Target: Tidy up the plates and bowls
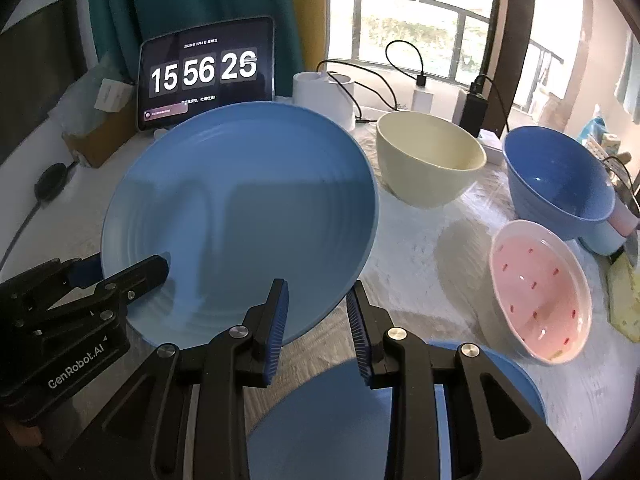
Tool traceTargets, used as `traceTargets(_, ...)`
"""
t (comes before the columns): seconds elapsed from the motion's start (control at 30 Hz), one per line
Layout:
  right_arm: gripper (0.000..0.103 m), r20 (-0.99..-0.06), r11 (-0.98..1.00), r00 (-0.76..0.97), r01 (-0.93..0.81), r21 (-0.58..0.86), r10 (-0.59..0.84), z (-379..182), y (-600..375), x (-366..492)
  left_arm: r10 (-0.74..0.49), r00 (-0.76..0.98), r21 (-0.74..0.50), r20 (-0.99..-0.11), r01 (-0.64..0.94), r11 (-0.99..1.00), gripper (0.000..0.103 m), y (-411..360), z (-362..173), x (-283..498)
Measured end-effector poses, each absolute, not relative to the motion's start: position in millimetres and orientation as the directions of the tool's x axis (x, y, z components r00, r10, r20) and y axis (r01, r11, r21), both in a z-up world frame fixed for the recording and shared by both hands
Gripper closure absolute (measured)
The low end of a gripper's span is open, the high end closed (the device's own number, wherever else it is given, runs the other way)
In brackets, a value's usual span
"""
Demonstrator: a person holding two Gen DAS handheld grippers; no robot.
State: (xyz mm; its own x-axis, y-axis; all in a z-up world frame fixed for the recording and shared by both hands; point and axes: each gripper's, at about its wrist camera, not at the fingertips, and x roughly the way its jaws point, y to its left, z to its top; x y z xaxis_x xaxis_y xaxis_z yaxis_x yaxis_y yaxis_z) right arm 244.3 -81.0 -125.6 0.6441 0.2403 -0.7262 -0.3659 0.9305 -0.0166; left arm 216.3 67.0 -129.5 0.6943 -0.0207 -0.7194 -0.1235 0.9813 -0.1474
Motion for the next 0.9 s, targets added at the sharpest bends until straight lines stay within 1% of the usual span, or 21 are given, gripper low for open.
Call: traceTargets(0.9,0.071,-0.706,0.952,0.669,-0.305,0.025,0.233,-125.6,-123.2,204.4,-0.057,0.684,-0.13,-0.727,-0.056,0.99,0.061,25.1,-120.2,186.1)
